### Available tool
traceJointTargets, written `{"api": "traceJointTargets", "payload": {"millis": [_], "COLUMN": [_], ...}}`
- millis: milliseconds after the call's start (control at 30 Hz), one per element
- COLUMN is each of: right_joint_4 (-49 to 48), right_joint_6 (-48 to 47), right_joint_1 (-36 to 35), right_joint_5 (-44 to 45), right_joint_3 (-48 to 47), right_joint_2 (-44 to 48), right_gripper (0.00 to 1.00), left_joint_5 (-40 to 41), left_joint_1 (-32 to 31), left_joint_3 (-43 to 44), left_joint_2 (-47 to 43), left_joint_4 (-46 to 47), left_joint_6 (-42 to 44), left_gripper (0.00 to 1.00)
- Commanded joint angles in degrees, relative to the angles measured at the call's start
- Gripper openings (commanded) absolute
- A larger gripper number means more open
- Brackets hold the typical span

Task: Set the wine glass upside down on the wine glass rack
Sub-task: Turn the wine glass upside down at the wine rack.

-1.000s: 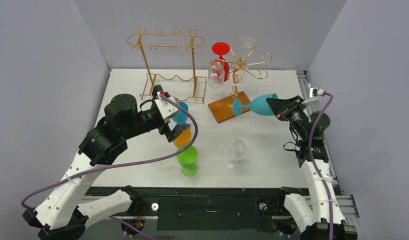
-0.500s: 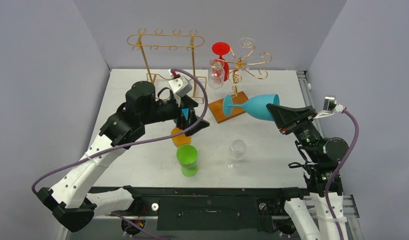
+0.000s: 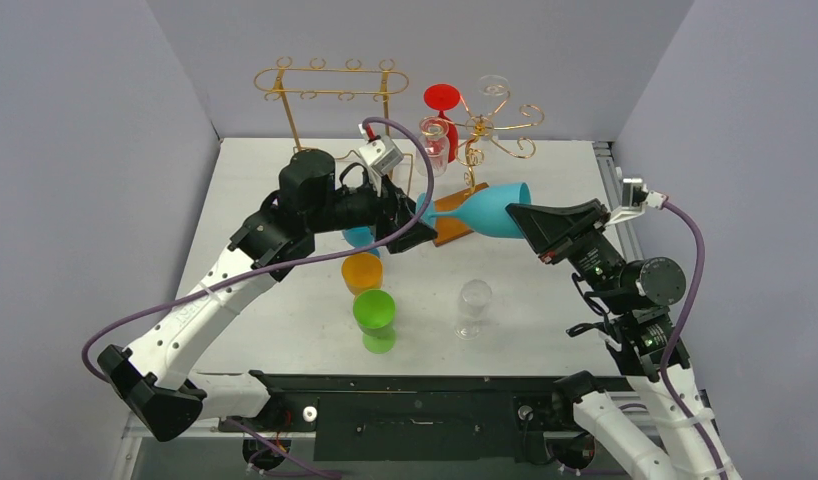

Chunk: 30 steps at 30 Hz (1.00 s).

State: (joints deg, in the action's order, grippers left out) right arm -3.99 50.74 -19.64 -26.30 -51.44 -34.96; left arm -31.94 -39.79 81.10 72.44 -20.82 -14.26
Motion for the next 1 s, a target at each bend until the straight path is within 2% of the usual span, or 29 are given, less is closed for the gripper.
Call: {"api": "traceJointTargets", "payload": {"millis": [0, 100, 167, 233, 267, 333, 400, 500, 567, 633, 767, 967], "right_joint_4": [-2.6, -2.5, -2.7, -2.6, -2.2, -0.1, 4.3, 13.1, 17.6, 22.4, 28.0, 26.3], "right_joint_6": [-2.4, -3.2, -3.4, -3.6, -3.8, -4.5, -6.2, -9.9, -11.8, -14.0, -16.2, -17.8], "right_joint_1": [-3.6, -5.5, -6.5, -7.4, -7.7, -8.0, -8.0, -8.0, -7.9, -7.9, -7.8, -6.9], "right_joint_5": [4.1, 5.3, 5.8, 5.6, 5.5, 4.5, 3.4, 2.5, 2.3, 2.6, 2.2, 0.9], "right_joint_3": [-2.5, -2.2, -2.0, -2.0, -2.1, -2.7, -3.9, -6.3, -7.4, -9.1, -10.4, -11.5], "right_joint_2": [-1.0, -1.1, -1.2, -1.5, -1.7, -1.9, -1.8, -0.5, 0.9, 1.9, 1.5, -4.3], "right_gripper": [0.0, 0.0, 0.0, 0.0, 0.02, 0.14, 0.31, 0.49, 0.56, 0.6, 0.62, 0.62], "left_joint_5": [-0.5, 0.9, 2.3, 3.7, 4.6, 6.6, 8.3, 10.3, 10.7, 10.6, 9.8, 3.3], "left_joint_1": [-0.4, -0.4, -0.3, -0.2, -0.2, 0.0, 0.3, 0.4, 0.5, 0.3, 0.3, -0.3], "left_joint_3": [3.0, 3.4, 4.1, 4.7, 4.9, 5.7, 6.9, 8.3, 7.7, 5.6, 0.3, -6.8], "left_joint_2": [-1.1, -1.1, -0.9, -0.7, -0.8, -1.0, -1.3, -2.5, -4.4, -7.1, -12.1, -17.2], "left_joint_4": [3.1, 2.1, 0.3, -0.9, -1.1, -1.3, -1.4, -1.6, -1.1, 0.7, 3.8, 9.0], "left_joint_6": [1.1, 3.0, 4.3, 6.2, 7.4, 9.7, 14.7, 26.0, 36.7, 48.1, 66.5, 83.2], "left_gripper": [0.57, 0.22, 0.09, 0.0, 0.0, 0.0, 0.0, 0.0, 0.0, 0.0, 0.0, 0.0]}}
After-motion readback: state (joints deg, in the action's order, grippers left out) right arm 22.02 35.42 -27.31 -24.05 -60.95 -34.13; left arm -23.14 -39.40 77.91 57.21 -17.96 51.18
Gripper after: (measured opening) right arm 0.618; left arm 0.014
